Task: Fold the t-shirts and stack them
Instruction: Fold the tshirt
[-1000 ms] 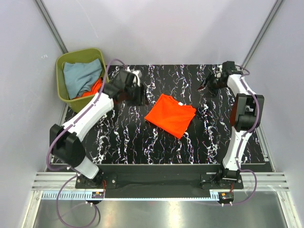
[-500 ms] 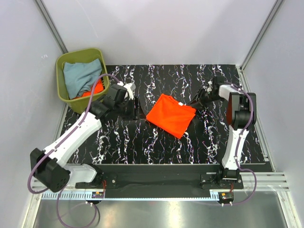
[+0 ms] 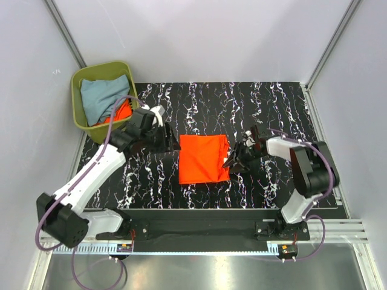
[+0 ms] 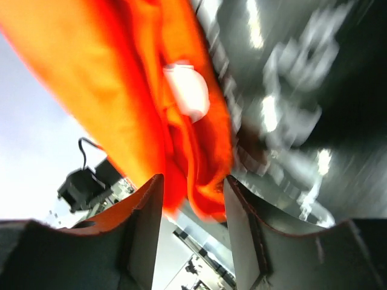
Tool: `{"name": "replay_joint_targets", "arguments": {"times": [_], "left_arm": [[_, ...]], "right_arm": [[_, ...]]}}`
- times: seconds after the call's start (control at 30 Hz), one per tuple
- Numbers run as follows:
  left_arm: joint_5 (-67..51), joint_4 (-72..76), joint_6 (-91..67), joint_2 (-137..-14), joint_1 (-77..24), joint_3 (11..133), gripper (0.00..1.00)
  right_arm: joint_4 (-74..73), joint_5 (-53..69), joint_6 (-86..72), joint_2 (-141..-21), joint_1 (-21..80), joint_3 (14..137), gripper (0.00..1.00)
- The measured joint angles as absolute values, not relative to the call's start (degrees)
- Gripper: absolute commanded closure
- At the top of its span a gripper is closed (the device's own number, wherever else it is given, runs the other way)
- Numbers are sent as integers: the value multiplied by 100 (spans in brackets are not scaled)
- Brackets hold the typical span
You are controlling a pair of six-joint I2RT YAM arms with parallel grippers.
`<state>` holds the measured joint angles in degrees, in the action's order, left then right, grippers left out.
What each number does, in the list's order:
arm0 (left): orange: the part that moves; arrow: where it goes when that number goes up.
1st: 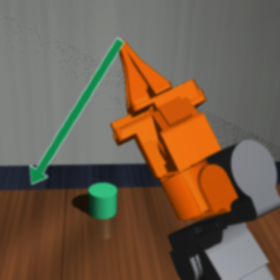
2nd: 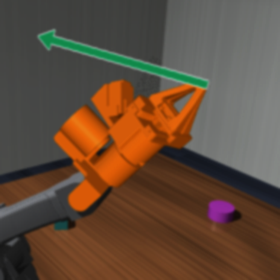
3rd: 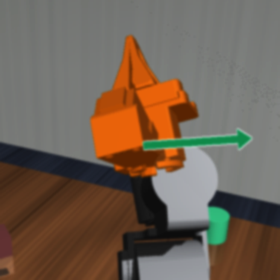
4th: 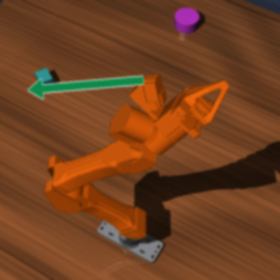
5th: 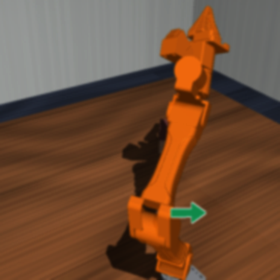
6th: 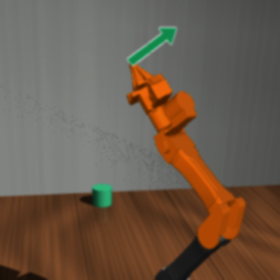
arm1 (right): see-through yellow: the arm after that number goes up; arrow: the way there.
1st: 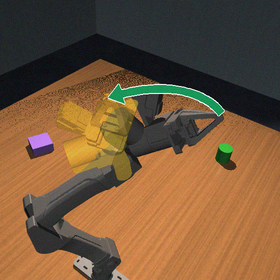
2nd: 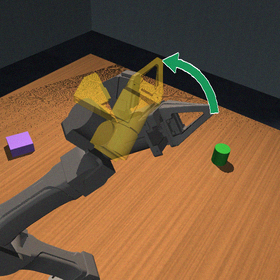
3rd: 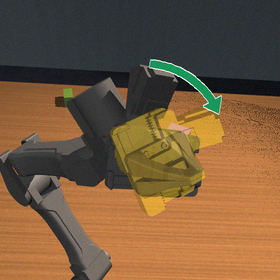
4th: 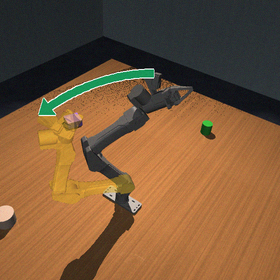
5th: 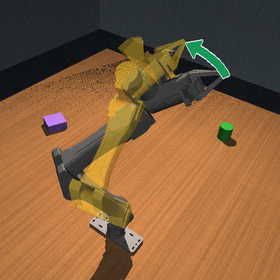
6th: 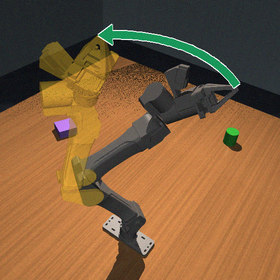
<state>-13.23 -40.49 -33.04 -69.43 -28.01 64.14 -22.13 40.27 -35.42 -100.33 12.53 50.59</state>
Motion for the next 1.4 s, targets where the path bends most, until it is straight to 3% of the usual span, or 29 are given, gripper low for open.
{"name": "replay_joint_targets", "arguments": {"times": [0.27,0.33,0.43,0.47,0.77,1.4], "left_arm": [[-633,-4066,-3306,-8643,-3918,7319,34],[-110,-4021,-3308,-9312,-4390,7891,34],[639,-3909,-3288,-10165,-4976,8630,37],[821,-3892,-3275,-10357,-5105,8788,38],[2324,-4193,-2974,-12206,-5739,10243,38],[3026,-4539,-2871,-12641,-5979,10355,56]], "right_arm": [[-2226,3964,-3382,-9164,587,4958,47],[-2233,3968,-3345,-9255,528,5039,50],[-2235,3999,-3288,-9411,530,5177,68],[-2233,4003,-3291,-9445,528,5210,69],[-2215,4012,-3264,-9561,329,5304,60],[-1785,4178,-3347,-9588,287,4928,60]]}}
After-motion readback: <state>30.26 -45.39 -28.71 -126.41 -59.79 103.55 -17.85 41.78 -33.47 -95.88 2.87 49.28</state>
